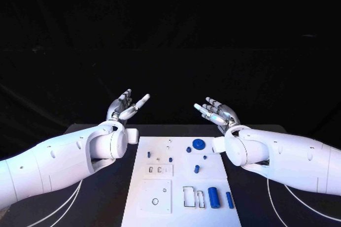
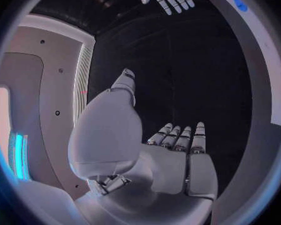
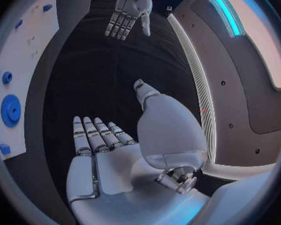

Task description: Assemble the parts on the task board

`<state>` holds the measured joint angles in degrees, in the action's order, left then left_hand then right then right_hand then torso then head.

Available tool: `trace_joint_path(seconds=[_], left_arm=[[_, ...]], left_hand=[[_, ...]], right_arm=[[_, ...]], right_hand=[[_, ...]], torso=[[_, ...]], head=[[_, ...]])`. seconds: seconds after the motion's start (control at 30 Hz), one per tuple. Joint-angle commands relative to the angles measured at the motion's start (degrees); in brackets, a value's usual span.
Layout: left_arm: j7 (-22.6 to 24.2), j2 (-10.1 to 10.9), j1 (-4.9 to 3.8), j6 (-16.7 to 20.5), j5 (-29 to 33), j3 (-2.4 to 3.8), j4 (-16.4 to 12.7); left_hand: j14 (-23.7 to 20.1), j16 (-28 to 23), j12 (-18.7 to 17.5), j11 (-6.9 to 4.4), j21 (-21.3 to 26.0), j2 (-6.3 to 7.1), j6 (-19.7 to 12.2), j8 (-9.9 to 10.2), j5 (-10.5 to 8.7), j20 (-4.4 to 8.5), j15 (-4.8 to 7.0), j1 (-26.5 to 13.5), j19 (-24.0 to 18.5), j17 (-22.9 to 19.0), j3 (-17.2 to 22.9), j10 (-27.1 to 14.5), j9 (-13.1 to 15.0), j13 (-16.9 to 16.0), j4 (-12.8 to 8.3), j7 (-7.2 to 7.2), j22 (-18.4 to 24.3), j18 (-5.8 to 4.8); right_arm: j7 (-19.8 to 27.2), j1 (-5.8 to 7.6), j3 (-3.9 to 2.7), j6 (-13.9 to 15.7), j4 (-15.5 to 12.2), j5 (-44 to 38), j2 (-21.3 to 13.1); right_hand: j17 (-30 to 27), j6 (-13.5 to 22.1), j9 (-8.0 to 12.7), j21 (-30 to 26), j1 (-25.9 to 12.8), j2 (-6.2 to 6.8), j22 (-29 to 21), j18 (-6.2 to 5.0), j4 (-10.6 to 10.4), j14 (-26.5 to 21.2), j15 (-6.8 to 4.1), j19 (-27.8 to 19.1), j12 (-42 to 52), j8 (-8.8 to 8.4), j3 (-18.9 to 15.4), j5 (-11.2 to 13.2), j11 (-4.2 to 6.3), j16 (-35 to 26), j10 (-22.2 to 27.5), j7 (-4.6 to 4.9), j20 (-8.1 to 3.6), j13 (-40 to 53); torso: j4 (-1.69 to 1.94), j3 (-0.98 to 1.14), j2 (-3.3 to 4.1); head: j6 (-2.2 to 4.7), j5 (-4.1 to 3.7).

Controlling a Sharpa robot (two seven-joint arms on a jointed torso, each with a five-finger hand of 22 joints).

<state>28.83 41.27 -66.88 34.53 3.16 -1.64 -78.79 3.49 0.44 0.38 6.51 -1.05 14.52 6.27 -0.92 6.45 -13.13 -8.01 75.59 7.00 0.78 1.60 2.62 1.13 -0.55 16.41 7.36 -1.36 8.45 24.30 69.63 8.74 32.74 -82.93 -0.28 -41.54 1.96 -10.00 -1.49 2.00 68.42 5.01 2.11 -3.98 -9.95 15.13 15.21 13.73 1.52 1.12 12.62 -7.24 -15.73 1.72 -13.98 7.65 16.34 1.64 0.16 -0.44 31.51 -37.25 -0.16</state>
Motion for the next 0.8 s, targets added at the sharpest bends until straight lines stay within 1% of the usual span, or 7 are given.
trace_joint_path(seconds=[0.03, 0.2, 0.37, 0.43, 0.5, 0.63, 0.8], left_arm=[[0.99, -0.23, -0.18, -4.97, 1.41, -0.02, 0.24], [1.19, 1.33, -0.14, -6.06, 1.57, -0.05, -0.77], [1.66, 2.21, -0.17, -7.05, 1.57, -0.06, -1.07], [1.66, 2.53, -0.17, -7.49, 1.49, -0.07, -1.13], [1.52, 2.77, -0.18, -7.94, 1.14, -0.07, -1.15], [1.07, 3.26, -0.19, -8.81, 0.05, -0.08, -1.43], [0.31, 4.71, -0.32, -9.71, -1.21, -0.08, -2.74]], left_hand=[[0.15, 0.34, 0.25, 0.71, -0.45, 0.48, 0.61, -0.26, 0.47, -0.94, -0.78, 2.96, 0.33, 0.09, 0.13, 0.26, 0.14, -0.1, 0.93, 2.3, -0.15, 0.9], [0.67, 0.51, 0.37, 1.21, -0.52, -0.36, 1.06, -0.42, 0.25, -1.21, -1.22, 3.39, 0.29, 0.25, 0.81, 0.75, 0.27, -0.2, 0.91, 2.79, -0.18, 0.77], [7.96, 2.92, 1.9, 4.01, -2.52, -5.19, 7.52, -2.5, -1.42, -2.56, -2.58, 5.39, 4.81, 2.0, 5.35, 6.92, 1.69, -1.17, 0.72, 5.31, -1.36, 0.88], [21.53, 8.09, 5.48, 6.48, -8.32, -8.68, 18.76, -6.69, -2.31, -3.56, -4.28, 8.06, 17.69, 4.96, 8.82, 19.79, 4.19, -2.83, 0.26, 7.26, -4.41, 0.33], [31.8, 11.59, 7.54, 7.6, -13.51, -9.28, 25.64, -9.36, -2.54, -3.54, -4.56, 9.6, 28.94, 6.83, 10.23, 30.56, 5.78, -3.33, -0.07, 7.83, -6.63, 0.03], [43.41, 15.45, 9.84, 5.61, -17.52, -9.04, 37.67, -14.02, -2.64, -2.94, -2.13, 11.81, 37.74, 8.73, 12.18, 45.63, 8.43, -3.47, -0.78, 6.98, -7.47, 2.12], [48.7, 16.67, 8.48, 4.53, -19.74, -8.35, 39.75, -14.26, -2.68, -1.22, -0.58, 12.47, 42.95, 9.92, 14.04, 49.65, 8.54, -3.12, -0.86, 6.2, -7.7, 2.14]], right_arm=[[-3.19, 0.82, 0.66, -8.5, 0.79, -1.83, 0.38], [-1.13, 1.29, 0.95, -6.19, 2.37, -11.27, -0.53], [-1.09, 1.64, 0.94, -3.94, 2.97, -18.42, -0.99], [-1.37, 1.9, 0.93, -3.45, 3.28, -21.79, -1.11], [-2.11, 2.18, 0.92, -3.22, 3.67, -26.25, -1.3], [-4.13, 2.56, 0.9, -3.75, 4.06, -33.68, -1.75], [-7.35, 3.15, 0.87, -5.16, 4.63, -41.45, -2.1]], right_hand=[[0.74, -3.09, -0.56, 1.78, 5.16, 0.14, 0.81, -1.34, 0.36, 5.0, 0.03, 4.29, 0.68, 0.96, 1.55, -0.35, -0.34, 1.1, -4.36, 9.71, 0.4, 0.46], [1.98, -11.01, -1.97, 3.17, 8.62, 0.49, 1.38, -2.26, 2.9, 13.89, -1.0, 7.59, 2.01, 3.07, 2.8, -0.29, 0.39, 3.08, -13.55, 9.57, 0.32, 1.18], [3.53, -22.26, -4.0, 4.93, 10.57, 0.61, 1.94, -3.74, 6.03, 26.22, -2.48, 11.79, 3.81, 6.26, 4.8, -0.23, 1.56, 5.7, -28.98, 9.07, 0.34, 1.93], [4.36, -30.35, -5.37, 7.79, 11.62, 0.95, 3.06, -5.07, 8.16, 33.28, -3.79, 19.67, 4.61, 8.52, 6.49, -0.26, 2.63, 7.37, -36.59, 8.31, 0.32, 2.11], [4.64, -37.02, -6.37, 10.11, 11.74, 1.57, 3.81, -6.15, 9.45, 36.45, -4.88, 26.26, 4.63, 10.23, 8.05, -0.26, 3.7, 8.12, -40.18, 7.33, 0.21, 2.07], [4.69, -39.89, -6.44, 10.63, 11.04, 2.79, 3.48, -6.57, 10.7, 39.59, -5.72, 28.5, 3.62, 10.44, 10.83, -0.27, 4.63, 8.41, -43.61, 6.55, -0.11, 1.97], [4.87, -42.85, -6.59, 11.52, 9.46, 4.36, 3.37, -6.64, 10.97, 42.81, -6.73, 31.15, 2.79, 10.83, 13.49, -0.2, 5.56, 9.02, -47.07, 5.65, -0.87, 2.05]], torso=[[0.01, -0.03, 0.01], [0.27, -0.24, 0.27], [0.47, -0.12, 0.71], [0.51, -0.06, 0.94], [0.48, -0.03, 1.11], [0.6, 0.0, 1.39], [0.6, -0.06, 2.12]], head=[[-0.01, 0.0], [-0.91, 0.02], [-0.97, -0.17], [-1.11, -0.25], [-1.11, -0.3], [-1.15, -0.52], [-1.08, -0.87]])
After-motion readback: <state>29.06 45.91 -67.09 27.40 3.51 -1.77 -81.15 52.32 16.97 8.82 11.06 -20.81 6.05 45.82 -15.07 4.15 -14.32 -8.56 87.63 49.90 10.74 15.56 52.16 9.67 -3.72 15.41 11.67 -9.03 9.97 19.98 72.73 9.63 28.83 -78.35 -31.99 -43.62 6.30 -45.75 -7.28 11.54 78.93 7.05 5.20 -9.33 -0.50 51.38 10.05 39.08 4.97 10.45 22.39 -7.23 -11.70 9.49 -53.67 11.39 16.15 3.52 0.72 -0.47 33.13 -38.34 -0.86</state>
